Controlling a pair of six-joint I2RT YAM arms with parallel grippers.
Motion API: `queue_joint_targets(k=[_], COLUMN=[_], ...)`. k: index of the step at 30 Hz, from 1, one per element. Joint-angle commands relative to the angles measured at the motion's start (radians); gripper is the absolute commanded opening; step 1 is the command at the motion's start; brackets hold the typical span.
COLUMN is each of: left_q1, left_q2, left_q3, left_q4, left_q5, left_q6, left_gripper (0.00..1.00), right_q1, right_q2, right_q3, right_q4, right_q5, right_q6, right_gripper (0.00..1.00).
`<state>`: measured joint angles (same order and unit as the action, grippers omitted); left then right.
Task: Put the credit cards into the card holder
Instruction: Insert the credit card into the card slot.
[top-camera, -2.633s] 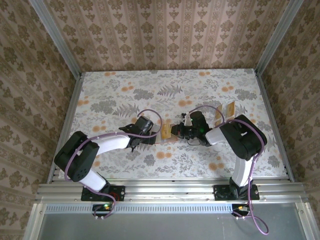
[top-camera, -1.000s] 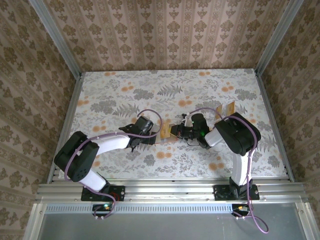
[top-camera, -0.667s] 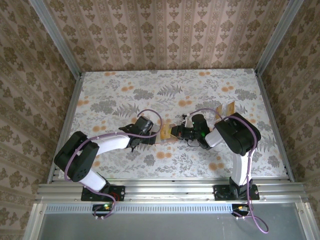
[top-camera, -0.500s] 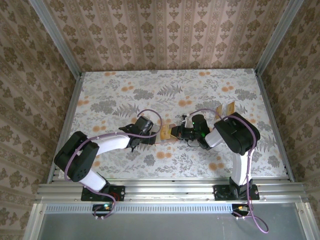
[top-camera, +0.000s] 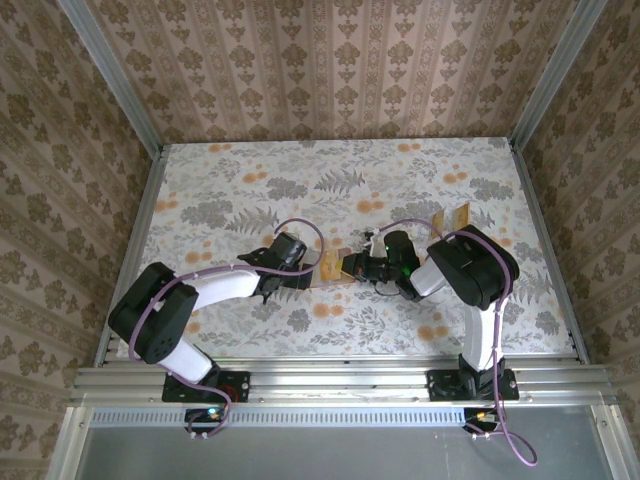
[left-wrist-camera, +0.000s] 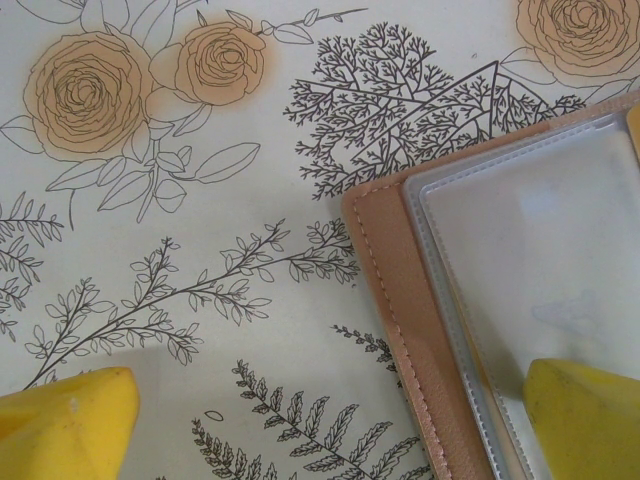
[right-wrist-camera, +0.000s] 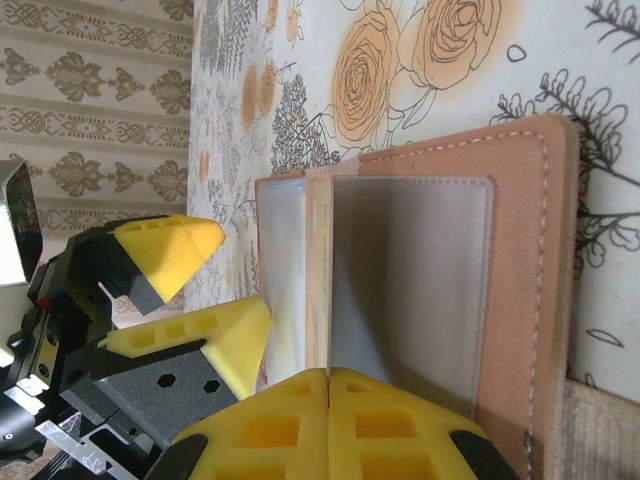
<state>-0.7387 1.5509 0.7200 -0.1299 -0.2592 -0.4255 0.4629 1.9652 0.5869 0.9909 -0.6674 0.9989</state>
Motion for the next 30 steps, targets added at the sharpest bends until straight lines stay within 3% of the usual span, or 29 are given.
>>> queue_joint_targets(k=[1, 30], left_q1=[0.004, 0.004], left_q2=[-0.002, -0.006], left_q3=[-0.019, -0.023], left_q4=[-0.065, -0.063], left_q5=[-0.006, -0.005], left_q6=[-0.002, -0.002], left_gripper=[1.0, 1.0], right_q1=[0.005, 0.001], right_q2=[0.025, 0.052], right_q3=[-0.019, 0.009], right_q4=[-0.003, -0.02], right_q5=[-0.018, -0.045], right_q6=[-0.011, -0.017], right_gripper=[0.0, 0.0])
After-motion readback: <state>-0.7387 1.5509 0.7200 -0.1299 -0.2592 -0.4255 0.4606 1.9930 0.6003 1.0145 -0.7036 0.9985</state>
